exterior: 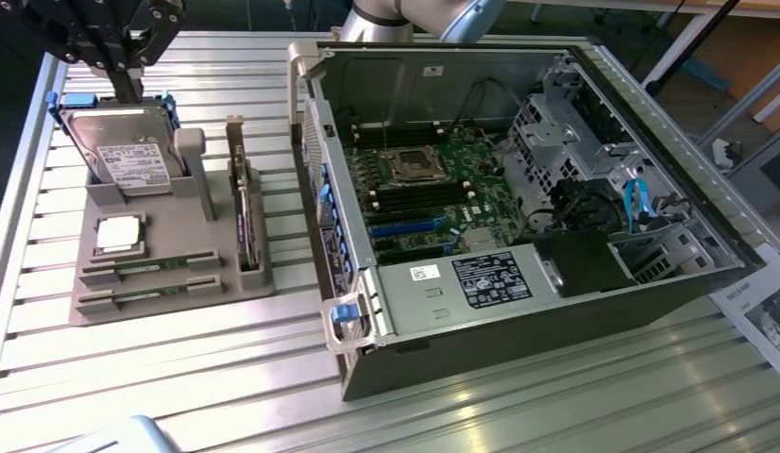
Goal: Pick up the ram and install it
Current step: 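Reach for the ram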
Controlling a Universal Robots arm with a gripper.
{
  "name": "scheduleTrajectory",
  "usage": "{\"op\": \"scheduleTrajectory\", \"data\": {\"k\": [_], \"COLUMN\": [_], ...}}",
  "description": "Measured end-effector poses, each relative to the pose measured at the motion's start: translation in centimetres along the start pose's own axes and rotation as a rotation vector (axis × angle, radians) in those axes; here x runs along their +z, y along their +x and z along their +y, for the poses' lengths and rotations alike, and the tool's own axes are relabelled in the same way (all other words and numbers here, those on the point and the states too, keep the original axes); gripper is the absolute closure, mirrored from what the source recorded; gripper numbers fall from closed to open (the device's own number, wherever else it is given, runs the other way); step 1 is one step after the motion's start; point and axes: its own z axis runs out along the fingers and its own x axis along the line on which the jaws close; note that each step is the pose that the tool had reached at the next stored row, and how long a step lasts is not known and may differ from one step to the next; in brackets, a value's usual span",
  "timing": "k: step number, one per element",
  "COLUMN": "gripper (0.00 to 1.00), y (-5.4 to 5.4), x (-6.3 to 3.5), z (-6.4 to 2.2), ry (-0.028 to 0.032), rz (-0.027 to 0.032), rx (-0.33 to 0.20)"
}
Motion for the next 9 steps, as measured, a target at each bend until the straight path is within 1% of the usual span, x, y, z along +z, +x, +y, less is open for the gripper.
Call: {"op": "scheduleTrajectory", "data": {"k": [6,9], "gripper": [0.90,0.90], "y": [0.01,-0.02], "x": [0.00,-0.01], "z": [-0.03,-0.42], "ry": [0.0000,-0.0001], "rz": [0.0001,0.0000], "rx": [0.000,0.000]}}
